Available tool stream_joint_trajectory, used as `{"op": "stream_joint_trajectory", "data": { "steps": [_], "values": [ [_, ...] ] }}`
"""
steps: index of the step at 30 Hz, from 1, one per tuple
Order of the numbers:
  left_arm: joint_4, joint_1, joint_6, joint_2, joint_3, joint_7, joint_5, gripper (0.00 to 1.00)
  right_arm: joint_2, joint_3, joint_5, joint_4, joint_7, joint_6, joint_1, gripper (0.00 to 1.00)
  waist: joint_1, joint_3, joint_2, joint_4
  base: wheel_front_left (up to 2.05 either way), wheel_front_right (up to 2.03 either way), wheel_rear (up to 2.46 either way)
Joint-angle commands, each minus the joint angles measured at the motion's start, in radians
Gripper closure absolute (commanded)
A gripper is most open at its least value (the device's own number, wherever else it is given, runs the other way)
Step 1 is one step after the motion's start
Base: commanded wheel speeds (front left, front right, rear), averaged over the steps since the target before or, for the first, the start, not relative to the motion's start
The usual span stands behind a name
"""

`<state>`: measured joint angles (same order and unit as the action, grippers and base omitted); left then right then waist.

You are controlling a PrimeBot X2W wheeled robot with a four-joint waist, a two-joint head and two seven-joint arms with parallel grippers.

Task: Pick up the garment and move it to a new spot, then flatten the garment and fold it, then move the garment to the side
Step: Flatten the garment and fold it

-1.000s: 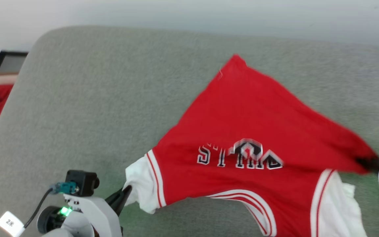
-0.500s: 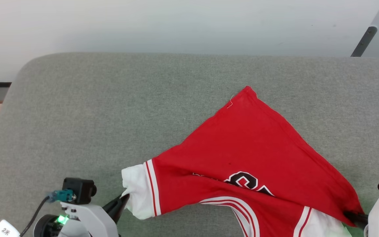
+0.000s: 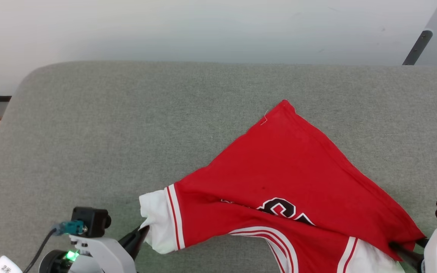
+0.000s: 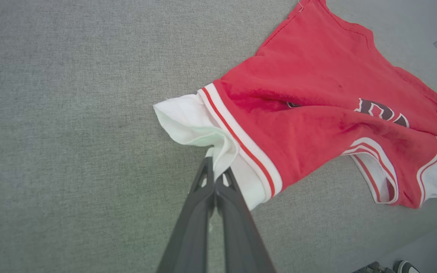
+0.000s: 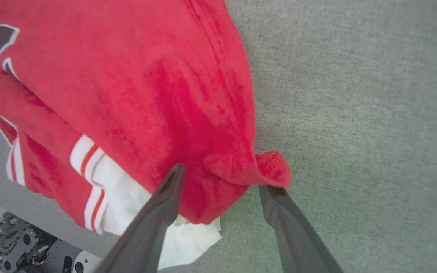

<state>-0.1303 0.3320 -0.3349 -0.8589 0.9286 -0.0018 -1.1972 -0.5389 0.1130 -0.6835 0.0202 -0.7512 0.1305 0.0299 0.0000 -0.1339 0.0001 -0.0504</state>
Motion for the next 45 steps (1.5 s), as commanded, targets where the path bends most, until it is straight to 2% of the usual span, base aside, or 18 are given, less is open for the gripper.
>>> {"op": "stream_joint_trajectory", "data": {
  "steps": [1, 12, 15, 18, 21, 24, 29, 33, 37, 45],
  "values": [
    [-0.003, -0.011, -0.007, -0.004, -0.003, -0.006, -0.003, 1.0, -0.008, -0.007, 0.007, -0.018, -0.005, 0.0, -0.016, 0.0, 0.0, 0.001, -0.0001, 0.002, 0.0, 0.0, 0.0],
    [-0.013, 0.009, -0.003, 0.019, 0.005, -0.002, 0.011, 1.0, -0.015, -0.092, 0.071, -0.282, -0.054, 0.0, 0.041, 0.0, 0.0, -0.012, -0.0001, -0.021, 0.0, 0.0, 0.0],
    [-0.01, 0.025, 0.002, 0.032, 0.012, 0.003, 0.02, 1.0, -0.029, -0.073, 0.094, -0.325, -0.017, 0.0, 0.118, 0.0, 0.0, -0.022, -0.0001, -0.042, 0.0, 0.0, 0.0],
    [-0.003, 0.047, 0.014, 0.053, 0.021, 0.011, 0.032, 1.0, -0.048, -0.033, 0.132, -0.318, 0.065, 0.0, 0.22, 0.0, 0.0, -0.035, -0.0001, -0.071, 0.0, 0.0, 0.0],
    [0.006, 0.071, 0.029, 0.076, 0.029, 0.016, 0.045, 1.0, -0.066, 0.026, 0.162, -0.26, 0.167, 0.0, 0.333, 0.0, 0.0, -0.05, -0.0001, -0.103, 0.0, 0.0, 0.0],
    [0.018, 0.099, 0.045, 0.103, 0.038, 0.023, 0.056, 1.0, -0.07, 0.088, 0.174, -0.152, 0.258, 0.0, 0.442, 0.0, 0.0, -0.069, -0.0001, -0.136, 0.0, 0.0, 0.0],
    [0.048, 0.142, 0.079, 0.149, 0.056, 0.03, 0.074, 1.0, -0.081, 0.219, 0.15, 0.072, 0.308, 0.0, 0.609, 0.0, 0.0, -0.101, -0.0001, -0.19, 0.0, 0.0, 0.0],
    [0.081, 0.172, 0.109, 0.187, 0.068, 0.033, 0.084, 1.0, -0.085, 0.329, 0.097, 0.247, 0.286, 0.0, 0.722, 0.0, 0.0, -0.129, -0.0001, -0.232, 0.0, 0.0, 0.0],
    [0.121, 0.2, 0.142, 0.226, 0.083, 0.034, 0.093, 1.0, -0.085, 0.43, 0.018, 0.406, 0.21, 0.0, 0.814, 0.0, 0.0, -0.153, -0.0001, -0.27, 0.0, 0.0, 0.0],
    [0.193, 0.239, 0.2, 0.288, 0.099, 0.025, 0.102, 1.0, -0.079, 0.567, -0.089, 0.605, 0.083, 0.0, 0.946, 0.0, 0.0, -0.196, -0.0001, -0.331, 0.0, 0.0, 0.0]
  ]
}}
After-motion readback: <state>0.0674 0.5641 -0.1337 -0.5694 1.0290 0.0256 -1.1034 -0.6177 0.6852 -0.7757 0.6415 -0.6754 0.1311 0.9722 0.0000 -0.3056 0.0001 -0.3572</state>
